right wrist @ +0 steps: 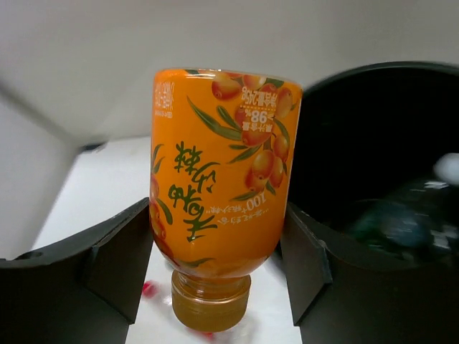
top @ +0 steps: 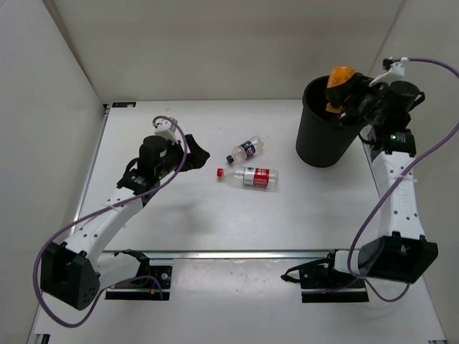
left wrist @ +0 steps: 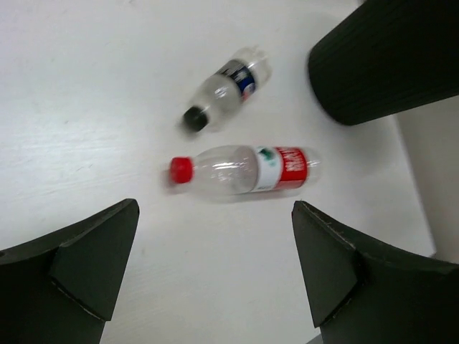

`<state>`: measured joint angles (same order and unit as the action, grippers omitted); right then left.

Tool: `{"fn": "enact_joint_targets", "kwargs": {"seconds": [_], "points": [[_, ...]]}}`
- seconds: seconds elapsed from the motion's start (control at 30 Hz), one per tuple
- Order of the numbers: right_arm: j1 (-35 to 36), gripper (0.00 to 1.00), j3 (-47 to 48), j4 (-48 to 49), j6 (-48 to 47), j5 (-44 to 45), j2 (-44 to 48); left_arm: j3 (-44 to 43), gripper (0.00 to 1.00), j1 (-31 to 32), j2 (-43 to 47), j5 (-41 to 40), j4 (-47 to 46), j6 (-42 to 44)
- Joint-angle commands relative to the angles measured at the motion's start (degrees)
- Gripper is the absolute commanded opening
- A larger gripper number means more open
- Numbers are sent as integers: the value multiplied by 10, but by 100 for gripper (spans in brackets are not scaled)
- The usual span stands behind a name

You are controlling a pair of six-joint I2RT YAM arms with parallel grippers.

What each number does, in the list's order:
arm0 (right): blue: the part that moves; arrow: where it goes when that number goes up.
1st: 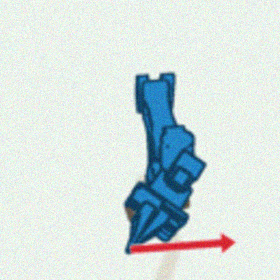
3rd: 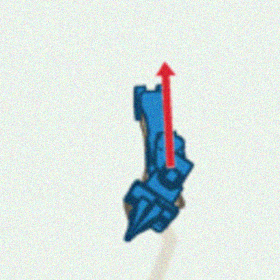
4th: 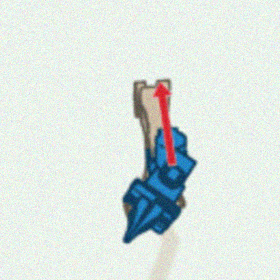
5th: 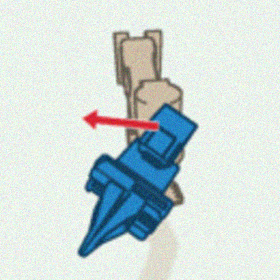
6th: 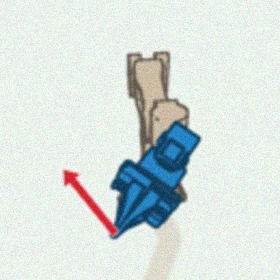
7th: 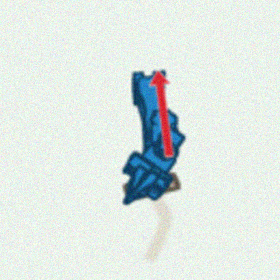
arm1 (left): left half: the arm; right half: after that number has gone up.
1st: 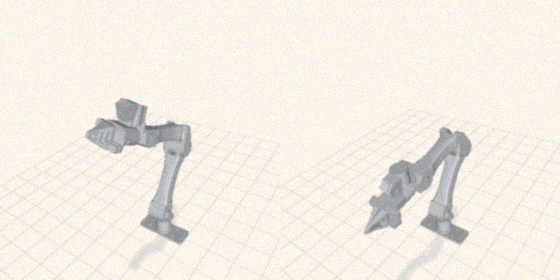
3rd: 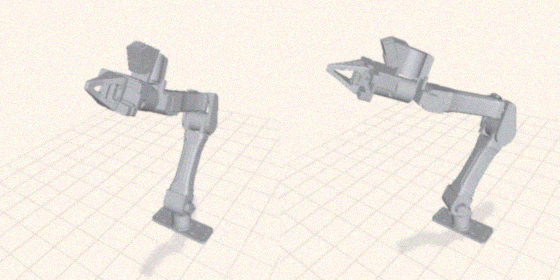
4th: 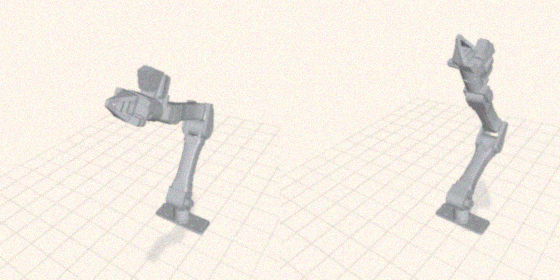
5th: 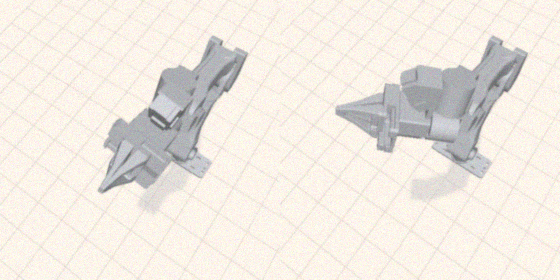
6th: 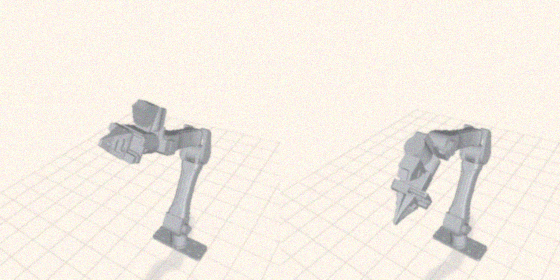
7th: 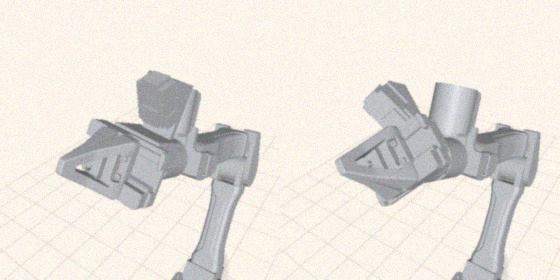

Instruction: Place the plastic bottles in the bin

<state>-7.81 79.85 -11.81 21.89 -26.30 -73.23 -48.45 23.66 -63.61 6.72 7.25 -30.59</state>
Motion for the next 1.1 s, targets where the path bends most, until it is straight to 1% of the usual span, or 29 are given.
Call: {"fn": "enact_joint_targets", "kwargs": {"seconds": [0.0,0.03,0.07,0.1,0.13,0.17,0.2,0.23,0.3,0.33,0.4,0.43,0.47,0.5,0.53,0.6,0.63,0.67,0.73,0.8,0.9,1.0,1.07], "points": [[-42,6,49,-80,-32,77,-72,-48,99,13,-39,-42,109,44],[-40,9,82,-110,-45,108,-102,-59,98,20,-52,-54,121,47],[-34,21,122,-151,-54,129,-134,-66,98,22,-62,-53,124,47],[-25,47,139,-168,-78,164,-154,-73,99,19,-74,-52,132,41],[-9,56,165,-188,-91,213,-163,-74,99,14,-77,-51,141,40],[4,75,181,-206,-105,235,-176,-72,99,10,-81,-43,147,35],[16,97,192,-207,-123,259,-176,-71,99,3,-79,-39,146,32],[24,99,193,-201,-143,287,-168,-70,98,1,-77,-41,153,33],[48,99,180,-174,-176,310,-147,-72,99,-11,-76,-59,172,27],[65,99,171,-165,-198,315,-137,-74,99,-19,-74,-61,191,26],[95,99,131,-121,-236,305,-90,-86,98,-31,-83,-66,215,19],[115,99,118,-112,-264,274,-82,-88,98,-42,-81,-66,228,17],[138,98,83,-98,-288,233,-59,-92,98,-56,-85,-80,241,16],[169,97,66,-95,-299,209,-40,-87,99,-63,-84,-76,245,5],[183,98,52,-103,-321,165,-30,-77,99,-70,-82,-69,237,3],[261,99,18,-121,-346,123,-25,-73,99,-88,-82,-69,240,-1],[281,99,1,-130,-357,115,-31,-77,98,-90,-88,-71,247,-2],[318,99,-9,-136,-372,99,-34,-76,99,-92,-87,-70,254,0],[367,99,-43,-142,-386,79,-59,-98,99,-99,-99,-71,270,13],[385,100,-47,-154,-394,55,-94,-110,99,-95,-99,-72,286,24],[387,99,-43,-170,-397,40,-161,-129,98,-92,-94,-93,306,37],[393,99,-41,-156,-402,77,-230,-143,98,-97,-80,-93,320,48],[395,99,-39,-153,-418,88,-255,-151,99,-98,-69,-86,328,58]]}}
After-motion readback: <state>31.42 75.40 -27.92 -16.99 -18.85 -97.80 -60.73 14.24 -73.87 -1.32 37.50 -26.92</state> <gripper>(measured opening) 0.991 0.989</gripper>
